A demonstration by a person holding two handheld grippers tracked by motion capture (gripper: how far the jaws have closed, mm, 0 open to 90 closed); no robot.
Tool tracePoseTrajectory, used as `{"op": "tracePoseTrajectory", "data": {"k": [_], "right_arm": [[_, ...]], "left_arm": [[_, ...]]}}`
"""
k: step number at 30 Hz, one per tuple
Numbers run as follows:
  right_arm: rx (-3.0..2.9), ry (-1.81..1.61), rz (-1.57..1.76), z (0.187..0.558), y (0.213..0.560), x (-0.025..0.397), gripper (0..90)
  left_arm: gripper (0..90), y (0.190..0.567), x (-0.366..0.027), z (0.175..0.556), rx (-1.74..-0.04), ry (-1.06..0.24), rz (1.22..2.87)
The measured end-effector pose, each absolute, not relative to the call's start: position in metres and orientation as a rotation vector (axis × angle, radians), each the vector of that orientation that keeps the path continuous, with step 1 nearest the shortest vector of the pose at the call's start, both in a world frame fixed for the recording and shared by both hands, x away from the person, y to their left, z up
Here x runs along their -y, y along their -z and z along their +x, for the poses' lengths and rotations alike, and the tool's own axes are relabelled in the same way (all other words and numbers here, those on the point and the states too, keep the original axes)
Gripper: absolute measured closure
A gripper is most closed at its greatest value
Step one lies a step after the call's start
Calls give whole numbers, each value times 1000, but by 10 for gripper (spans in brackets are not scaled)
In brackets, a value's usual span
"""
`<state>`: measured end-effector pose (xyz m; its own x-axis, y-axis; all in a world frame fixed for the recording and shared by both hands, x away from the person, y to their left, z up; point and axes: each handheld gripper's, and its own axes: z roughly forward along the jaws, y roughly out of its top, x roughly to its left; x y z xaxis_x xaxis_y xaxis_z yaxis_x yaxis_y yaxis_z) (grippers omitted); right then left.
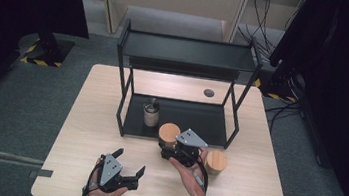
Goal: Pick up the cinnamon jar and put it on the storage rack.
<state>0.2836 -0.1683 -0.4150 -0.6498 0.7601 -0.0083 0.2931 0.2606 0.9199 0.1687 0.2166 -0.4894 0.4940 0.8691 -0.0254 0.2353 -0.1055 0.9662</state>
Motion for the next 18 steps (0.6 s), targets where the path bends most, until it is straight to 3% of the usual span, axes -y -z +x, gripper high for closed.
{"op": "tracePoseTrajectory", "data": {"k": [18], "right_arm": [[-1977, -1273, 1075, 319, 413, 134, 258]], "left_arm": [[31, 489, -218, 169, -966, -708, 1623]]}}
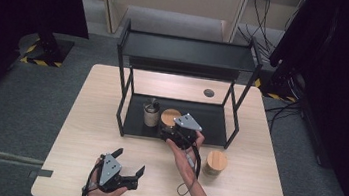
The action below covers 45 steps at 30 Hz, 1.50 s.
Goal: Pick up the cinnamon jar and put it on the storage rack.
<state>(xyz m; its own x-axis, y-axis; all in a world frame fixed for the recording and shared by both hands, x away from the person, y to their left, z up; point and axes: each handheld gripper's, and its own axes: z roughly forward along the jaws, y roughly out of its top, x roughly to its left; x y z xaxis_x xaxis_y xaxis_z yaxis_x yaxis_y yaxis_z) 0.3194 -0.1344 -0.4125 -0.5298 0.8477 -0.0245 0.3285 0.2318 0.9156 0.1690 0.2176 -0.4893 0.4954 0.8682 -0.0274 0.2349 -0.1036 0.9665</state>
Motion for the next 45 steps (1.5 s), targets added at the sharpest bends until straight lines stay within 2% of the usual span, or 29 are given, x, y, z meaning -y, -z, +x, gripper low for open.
{"op": "tracePoseTrajectory", "data": {"k": [10, 31, 39, 45], "right_arm": [[-1964, -1227, 1166, 342, 419, 121, 258], [-1960, -1167, 1203, 365, 430, 111, 253], [-1949, -1176, 1248, 359, 425, 111, 107], [-1931, -1193, 1233, 343, 411, 114, 78]], "left_arm": [[31, 489, -218, 169, -967, -705, 1624], [31, 490, -217, 169, -962, -698, 1631], [31, 490, -216, 169, -963, -698, 1631], [31, 490, -216, 169, -963, -697, 1632]]}}
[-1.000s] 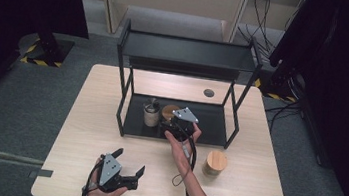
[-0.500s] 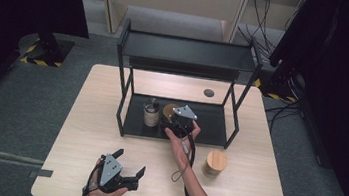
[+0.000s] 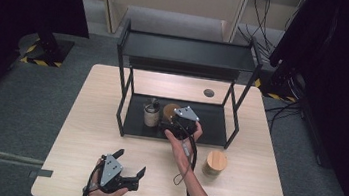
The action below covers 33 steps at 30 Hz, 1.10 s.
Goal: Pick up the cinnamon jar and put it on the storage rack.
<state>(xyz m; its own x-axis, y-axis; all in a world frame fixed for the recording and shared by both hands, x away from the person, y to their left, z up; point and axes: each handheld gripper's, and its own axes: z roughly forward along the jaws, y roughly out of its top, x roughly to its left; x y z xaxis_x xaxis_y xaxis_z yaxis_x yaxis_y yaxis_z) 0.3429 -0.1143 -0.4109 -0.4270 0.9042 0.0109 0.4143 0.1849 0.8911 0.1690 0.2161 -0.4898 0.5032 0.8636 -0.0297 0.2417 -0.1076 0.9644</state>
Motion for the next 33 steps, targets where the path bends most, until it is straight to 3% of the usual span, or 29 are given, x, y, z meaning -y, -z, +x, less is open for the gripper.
{"op": "tracePoseTrajectory", "data": {"k": [6, 33], "right_arm": [[-1937, -1240, 1230, 332, 403, 124, 31], [-2038, -1421, 1040, 282, 399, 162, 32]], "left_arm": [[31, 490, -215, 169, -961, -696, 1636], [31, 490, -215, 169, -966, -703, 1635]]}}
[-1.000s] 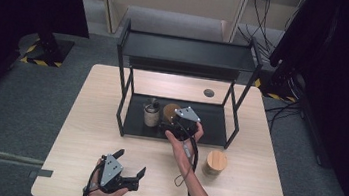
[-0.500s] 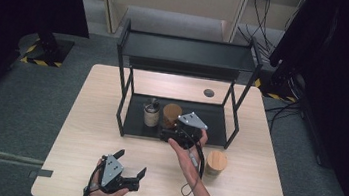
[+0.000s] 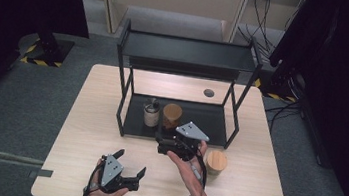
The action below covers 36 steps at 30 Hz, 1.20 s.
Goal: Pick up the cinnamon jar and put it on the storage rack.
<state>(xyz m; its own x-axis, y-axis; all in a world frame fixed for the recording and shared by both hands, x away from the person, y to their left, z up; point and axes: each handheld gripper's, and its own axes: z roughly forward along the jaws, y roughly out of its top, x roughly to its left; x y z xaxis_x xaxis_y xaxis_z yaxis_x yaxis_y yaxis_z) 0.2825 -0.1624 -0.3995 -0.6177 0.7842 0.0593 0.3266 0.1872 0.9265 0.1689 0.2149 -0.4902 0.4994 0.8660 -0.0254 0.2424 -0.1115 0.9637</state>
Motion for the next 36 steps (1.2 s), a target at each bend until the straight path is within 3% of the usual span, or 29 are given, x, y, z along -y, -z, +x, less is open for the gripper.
{"op": "tracePoseTrajectory", "data": {"k": [36], "right_arm": [[-2101, -1569, 949, 231, 434, 216, 36]], "left_arm": [[31, 490, -217, 169, -966, -715, 1621]]}}
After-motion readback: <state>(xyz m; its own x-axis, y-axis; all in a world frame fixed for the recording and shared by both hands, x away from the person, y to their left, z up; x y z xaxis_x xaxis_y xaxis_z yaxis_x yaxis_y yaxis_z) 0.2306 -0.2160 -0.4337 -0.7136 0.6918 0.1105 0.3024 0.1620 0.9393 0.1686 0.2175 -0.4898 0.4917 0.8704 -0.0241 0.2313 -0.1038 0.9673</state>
